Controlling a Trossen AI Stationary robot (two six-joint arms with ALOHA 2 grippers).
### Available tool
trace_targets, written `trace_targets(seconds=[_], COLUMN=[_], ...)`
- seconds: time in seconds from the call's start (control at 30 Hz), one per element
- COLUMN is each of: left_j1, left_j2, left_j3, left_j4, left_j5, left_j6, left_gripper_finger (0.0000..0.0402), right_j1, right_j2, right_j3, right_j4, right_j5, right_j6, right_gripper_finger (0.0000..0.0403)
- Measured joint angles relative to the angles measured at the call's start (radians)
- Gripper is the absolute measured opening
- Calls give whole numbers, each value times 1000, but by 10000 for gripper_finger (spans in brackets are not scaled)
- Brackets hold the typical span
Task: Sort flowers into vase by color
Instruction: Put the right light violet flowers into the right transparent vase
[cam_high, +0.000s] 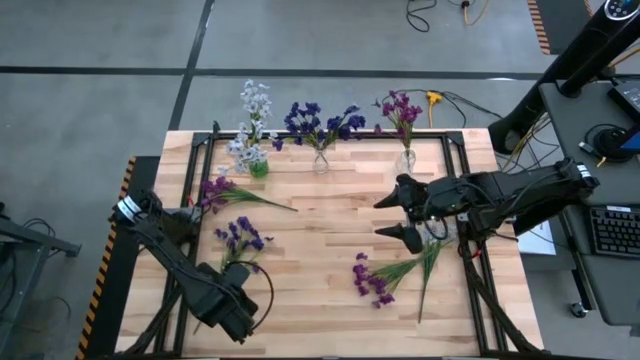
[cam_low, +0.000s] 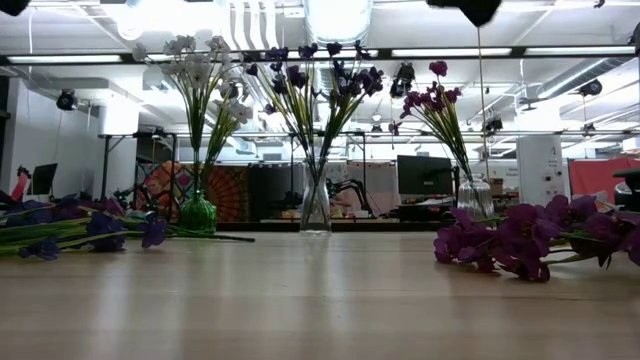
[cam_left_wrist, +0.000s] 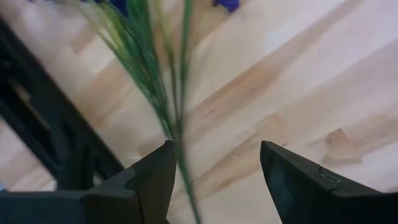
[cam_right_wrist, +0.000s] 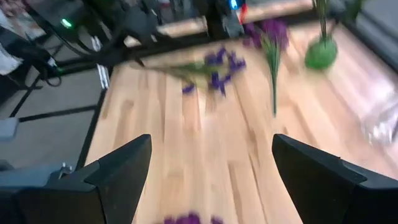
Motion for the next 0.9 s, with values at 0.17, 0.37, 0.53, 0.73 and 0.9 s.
trace_targets(seconds=[0.17, 0.37, 0.53, 0.73, 0.9], left_j1=[-16, -16, -16, -16, -10], left_j2=[0, -1, -1, -2, -3], left_j3=[-49, -90, -99, -75, -37], left_j4=[94, 126, 127, 148, 168], left_j5=[0, 0, -18, -178, -327], left_j6=[-9, -6, 40, 171, 323], left_gripper_finger=[215, 215, 215, 215, 215], right_j1=[0, 6, 61, 187, 286], right_j2=[0, 0, 14, 122, 266], right_j3=[0, -21, -71, -96, -96], right_j4=[-175, -410, -477, -470, -463], right_j5=[1, -3, -12, -1, 32], right_j6=[141, 258, 254, 200, 189], right_gripper_finger=[325, 325, 325, 325, 325])
